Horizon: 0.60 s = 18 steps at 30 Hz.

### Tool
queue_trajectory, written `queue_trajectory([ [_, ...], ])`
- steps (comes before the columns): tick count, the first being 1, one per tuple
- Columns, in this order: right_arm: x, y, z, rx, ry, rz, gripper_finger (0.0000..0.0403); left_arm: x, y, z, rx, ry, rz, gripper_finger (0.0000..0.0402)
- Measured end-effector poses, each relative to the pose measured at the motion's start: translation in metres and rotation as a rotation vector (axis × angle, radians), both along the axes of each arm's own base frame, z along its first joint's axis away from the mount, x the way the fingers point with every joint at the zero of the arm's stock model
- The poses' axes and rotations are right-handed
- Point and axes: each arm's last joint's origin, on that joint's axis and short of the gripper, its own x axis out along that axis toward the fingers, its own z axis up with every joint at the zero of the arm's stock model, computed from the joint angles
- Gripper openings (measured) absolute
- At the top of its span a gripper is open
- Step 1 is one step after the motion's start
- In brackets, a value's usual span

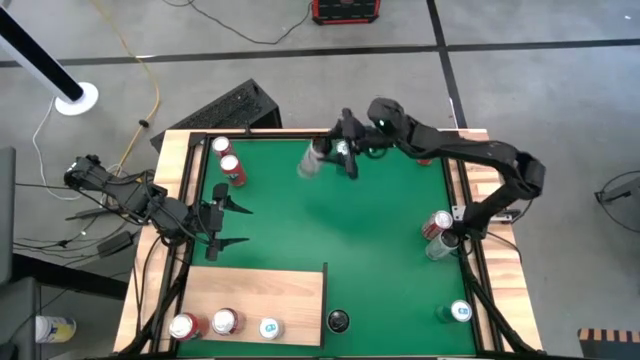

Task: Place canned beverage on shelf
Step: Put the top white yellow soda can on the shelf

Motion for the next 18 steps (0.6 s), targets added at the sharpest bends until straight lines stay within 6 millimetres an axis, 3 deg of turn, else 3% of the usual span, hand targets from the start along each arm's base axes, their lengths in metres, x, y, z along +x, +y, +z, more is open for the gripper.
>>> queue_trajectory([
  [5,0.006,0.066,0.013,-0.01,-0.023,0.166,0.028,0.0,0.0,0.0,0.001,0.0,0.0,0.03],
  [12,0.012,0.165,0.011,-0.045,-0.022,0.309,0.028,0.0,0.0,0.0,-0.018,-0.001,0.007,0.03],
  [18,0.01,0.231,0.016,-0.072,-0.063,0.359,0.028,0.0,0.0,0.0,-0.049,-0.002,0.018,0.03],
])
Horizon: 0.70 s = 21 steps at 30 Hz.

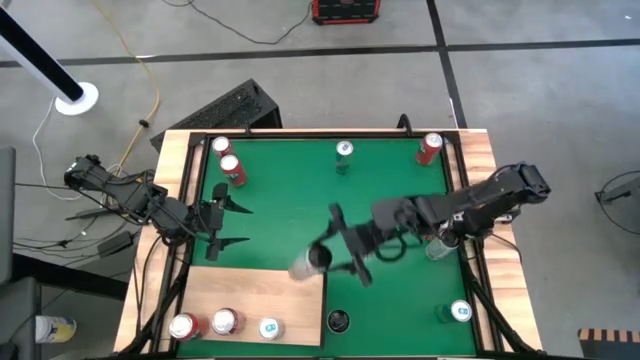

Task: Place canned beverage on shelf
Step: Put the top white yellow soda can on the shelf

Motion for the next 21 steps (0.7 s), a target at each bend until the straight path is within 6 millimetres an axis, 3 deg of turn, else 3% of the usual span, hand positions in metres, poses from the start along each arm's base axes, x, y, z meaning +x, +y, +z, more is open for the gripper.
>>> queue_trajectory([
  [6,0.011,0.047,-0.007,-0.021,0.02,0.104,0.028,0.0,0.0,0.0,-0.038,0.0,0.014,0.03],
  [13,0.036,0.085,-0.012,-0.065,0.095,0.167,0.028,0.0,0.0,-0.001,-0.056,0.007,0.021,0.03],
  [21,0.049,0.1,-0.02,-0.068,0.16,0.213,0.028,0.001,-0.001,-0.001,-0.063,0.01,0.025,0.03],
])
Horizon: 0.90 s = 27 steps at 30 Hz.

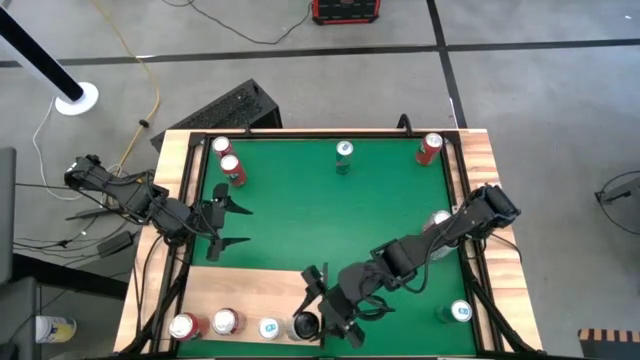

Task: Place canned beverage on shelf
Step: Put the top white yellow soda can on the shelf

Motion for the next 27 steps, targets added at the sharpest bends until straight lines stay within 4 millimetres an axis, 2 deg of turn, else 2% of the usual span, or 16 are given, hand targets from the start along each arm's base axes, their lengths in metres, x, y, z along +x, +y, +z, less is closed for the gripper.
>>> queue_trajectory([
  [9,0.004,0.003,-0.011,0.017,0.05,0.043,0.028,0.0,0.0,0.0,0.0,-0.002,0.001,0.03],
  [16,0.02,0.008,-0.036,0.041,0.081,0.091,0.028,0.0,0.0,0.0,0.0,-0.001,0.001,0.03],
  [18,0.019,0.009,-0.04,0.029,0.116,0.093,0.028,0.0,0.0,0.0,-0.001,-0.003,0.001,0.03],
  [27,0.024,0.007,-0.045,0.023,0.12,0.094,0.028,0.0,0.0,0.0,-0.005,-0.003,0.003,0.03],
])
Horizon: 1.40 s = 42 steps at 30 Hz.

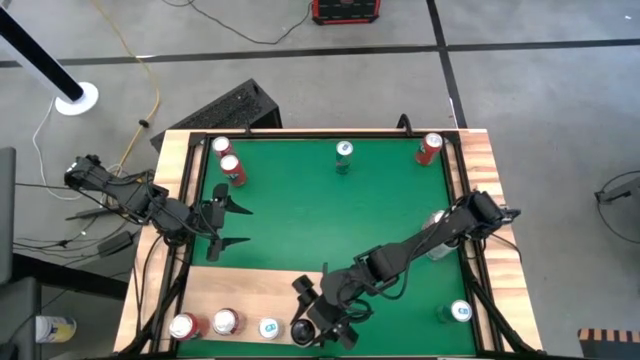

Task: Place canned beverage on shelf
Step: Put the top white yellow soda can on the shelf

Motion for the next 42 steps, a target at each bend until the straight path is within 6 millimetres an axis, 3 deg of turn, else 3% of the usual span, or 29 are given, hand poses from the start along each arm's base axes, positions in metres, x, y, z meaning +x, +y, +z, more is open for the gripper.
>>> queue_trajectory([
  [7,0.002,-0.001,-0.004,-0.008,0.015,-0.005,0.028,0.0,0.0,0.0,-0.002,0.001,0.001,0.03],
  [17,0.011,-0.001,-0.027,-0.012,0.073,-0.017,0.028,0.0,0.0,0.0,-0.002,0.001,0.001,0.03],
  [42,0.01,-0.001,-0.027,-0.016,0.09,0.0,0.028,0.0,0.0,0.0,-0.008,0.002,0.003,0.03],
])
